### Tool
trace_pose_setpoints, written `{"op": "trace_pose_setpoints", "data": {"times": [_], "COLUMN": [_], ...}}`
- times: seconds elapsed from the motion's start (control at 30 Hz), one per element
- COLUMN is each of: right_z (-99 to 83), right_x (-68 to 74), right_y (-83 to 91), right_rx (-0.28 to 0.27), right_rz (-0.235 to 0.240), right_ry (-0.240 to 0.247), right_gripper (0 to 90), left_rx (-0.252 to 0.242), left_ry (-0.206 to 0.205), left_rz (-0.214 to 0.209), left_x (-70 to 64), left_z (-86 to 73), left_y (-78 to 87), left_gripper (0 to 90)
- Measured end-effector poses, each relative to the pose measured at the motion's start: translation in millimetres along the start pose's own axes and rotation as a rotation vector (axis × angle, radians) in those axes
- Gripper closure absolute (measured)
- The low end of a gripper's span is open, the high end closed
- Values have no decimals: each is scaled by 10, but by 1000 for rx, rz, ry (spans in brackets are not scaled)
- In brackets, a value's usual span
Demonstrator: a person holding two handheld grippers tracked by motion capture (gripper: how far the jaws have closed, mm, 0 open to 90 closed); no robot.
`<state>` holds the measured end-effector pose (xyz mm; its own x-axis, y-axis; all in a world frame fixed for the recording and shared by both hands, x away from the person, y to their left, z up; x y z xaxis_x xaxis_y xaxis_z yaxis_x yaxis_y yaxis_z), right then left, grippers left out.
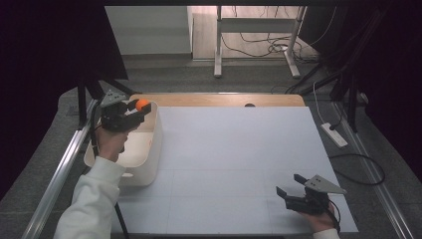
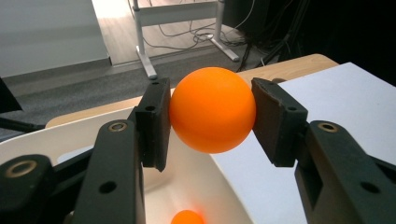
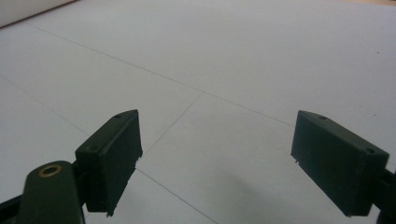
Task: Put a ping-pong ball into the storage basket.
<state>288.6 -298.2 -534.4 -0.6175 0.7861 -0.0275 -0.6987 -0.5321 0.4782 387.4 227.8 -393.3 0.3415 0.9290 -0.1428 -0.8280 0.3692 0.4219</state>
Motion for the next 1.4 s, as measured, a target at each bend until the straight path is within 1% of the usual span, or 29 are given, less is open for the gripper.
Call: {"op": "trace_pose_setpoints", "data": {"times": [0.2,0.27,0.67,0.9,0.97,1.0,1.17,1.4], "right_z": [-1,-1,-4,-6,-6,-7,-6,-9], "right_x": [-1,-1,-5,-6,-6,-5,-2,-8], "right_y": [1,-1,-5,-4,-6,-7,-9,-9], "right_rx": [0,0,1,1,1,2,3,4], "right_rz": [0,0,-2,-3,-3,-2,-3,-4], "right_ry": [-1,-1,-5,-6,-5,-5,-4,-5], "right_gripper": [159,159,159,159,159,159,159,160], "left_rx": [12,17,85,132,141,145,162,223], "left_ry": [10,15,29,40,46,57,57,50], "left_rz": [12,9,46,73,73,61,69,94], "left_x": [55,66,174,241,256,263,277,309], "left_z": [-16,-20,-65,-113,-126,-133,-147,-202], "left_y": [-26,-43,-241,-299,-312,-321,-359,-438], "left_gripper": [503,503,503,502,502,502,502,501]}}
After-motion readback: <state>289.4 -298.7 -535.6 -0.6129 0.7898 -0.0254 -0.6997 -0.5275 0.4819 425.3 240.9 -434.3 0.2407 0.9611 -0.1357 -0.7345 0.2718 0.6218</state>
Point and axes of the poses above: each handheld gripper's, and its own axes: y roughly backward along the jaws, z roughly out of its top, x roughly to its left, the point moved 4 cm from there along -y, roughly forward along the jaws, and after that the axes turned 3 degrees about y, right-handed, at the moved point
